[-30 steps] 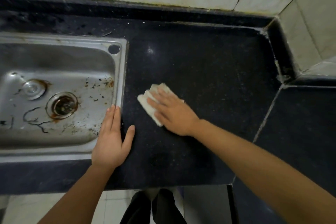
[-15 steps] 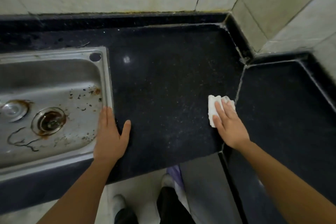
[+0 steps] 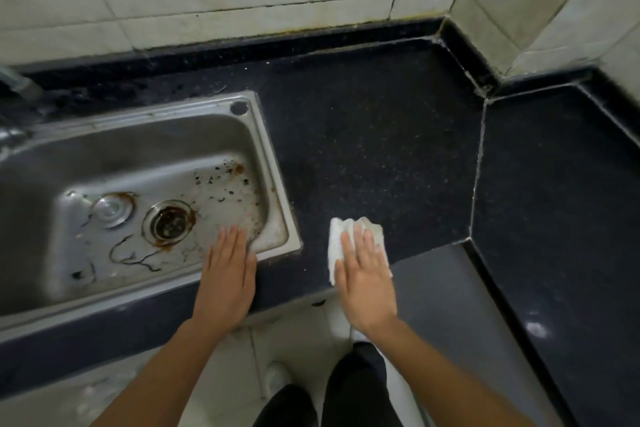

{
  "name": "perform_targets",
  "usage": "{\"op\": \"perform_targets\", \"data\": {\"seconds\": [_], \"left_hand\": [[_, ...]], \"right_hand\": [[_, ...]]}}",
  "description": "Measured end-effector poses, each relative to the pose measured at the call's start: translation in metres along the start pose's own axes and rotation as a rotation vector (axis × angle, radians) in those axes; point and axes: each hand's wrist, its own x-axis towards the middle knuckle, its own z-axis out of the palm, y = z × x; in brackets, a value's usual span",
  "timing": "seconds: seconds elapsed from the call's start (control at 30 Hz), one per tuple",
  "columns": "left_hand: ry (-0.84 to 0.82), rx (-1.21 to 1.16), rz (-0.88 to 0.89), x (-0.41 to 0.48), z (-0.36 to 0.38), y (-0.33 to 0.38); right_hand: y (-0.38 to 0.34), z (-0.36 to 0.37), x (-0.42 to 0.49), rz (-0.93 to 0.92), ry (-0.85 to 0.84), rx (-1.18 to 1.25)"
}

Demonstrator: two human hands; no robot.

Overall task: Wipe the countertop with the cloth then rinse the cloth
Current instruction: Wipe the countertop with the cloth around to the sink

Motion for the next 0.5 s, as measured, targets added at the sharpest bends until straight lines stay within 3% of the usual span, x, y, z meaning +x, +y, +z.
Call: {"op": "perform_targets", "data": {"seconds": [0.13, 0.2, 0.27, 0.33, 0.43, 0.5], "left_hand": [[-0.038, 0.104, -0.018, -0.014, -0.008, -0.023], [-0.062, 0.084, -0.011, -0.018, -0.011, -0.024], [-0.087, 0.066, -0.009, -0.019, -0.014, -0.024], [-0.101, 0.061, -0.013, -0.02, -0.015, -0.023], [-0.127, 0.047, -0.016, -0.021, -0.018, -0.022], [-0.148, 0.036, -0.019, -0.021, -0.019, -0.021]], "right_hand": [[-0.011, 0.0, -0.009, -0.456, -0.144, -0.035], [0.014, -0.009, 0.006, -0.581, -0.155, -0.106], [0.038, -0.015, 0.022, -0.459, -0.097, -0.14], [0.049, -0.017, 0.03, -0.146, 0.043, -0.055], [0.014, -0.008, 0.028, 0.313, 0.09, 0.004], [-0.027, -0.002, 0.016, 0.338, 0.024, 0.0]]}}
